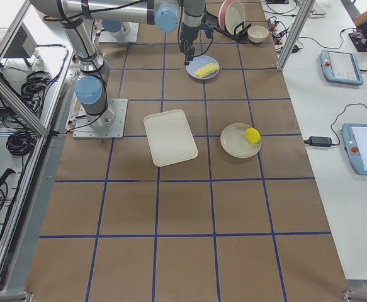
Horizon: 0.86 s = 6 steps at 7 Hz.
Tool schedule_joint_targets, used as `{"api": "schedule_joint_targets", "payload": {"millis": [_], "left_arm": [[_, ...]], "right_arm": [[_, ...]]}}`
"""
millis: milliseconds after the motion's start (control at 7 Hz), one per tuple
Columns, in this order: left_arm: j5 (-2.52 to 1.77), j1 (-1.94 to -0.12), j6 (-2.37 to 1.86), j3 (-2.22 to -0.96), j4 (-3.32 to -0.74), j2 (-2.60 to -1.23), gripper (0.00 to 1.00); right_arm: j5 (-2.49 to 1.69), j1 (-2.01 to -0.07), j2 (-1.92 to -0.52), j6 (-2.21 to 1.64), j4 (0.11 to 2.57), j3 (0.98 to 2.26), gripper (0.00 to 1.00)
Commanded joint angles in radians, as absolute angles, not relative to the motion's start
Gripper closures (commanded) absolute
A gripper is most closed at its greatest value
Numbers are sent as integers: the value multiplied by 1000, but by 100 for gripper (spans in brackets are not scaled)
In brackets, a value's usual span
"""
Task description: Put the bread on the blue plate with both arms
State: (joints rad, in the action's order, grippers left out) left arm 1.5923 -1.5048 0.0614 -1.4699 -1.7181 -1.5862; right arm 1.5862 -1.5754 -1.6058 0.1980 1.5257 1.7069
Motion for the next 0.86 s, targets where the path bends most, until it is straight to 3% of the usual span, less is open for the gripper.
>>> {"api": "schedule_joint_targets", "payload": {"millis": [0, 714], "left_arm": [[1592, -1505, 61, -1471, -1718, -1585, 0], [1592, -1505, 61, -1473, -1718, -1585, 0]], "right_arm": [[1588, -1589, -1598, 207, 1546, 1710, 3], [1585, -1876, -1262, 117, 2034, 1738, 2]]}}
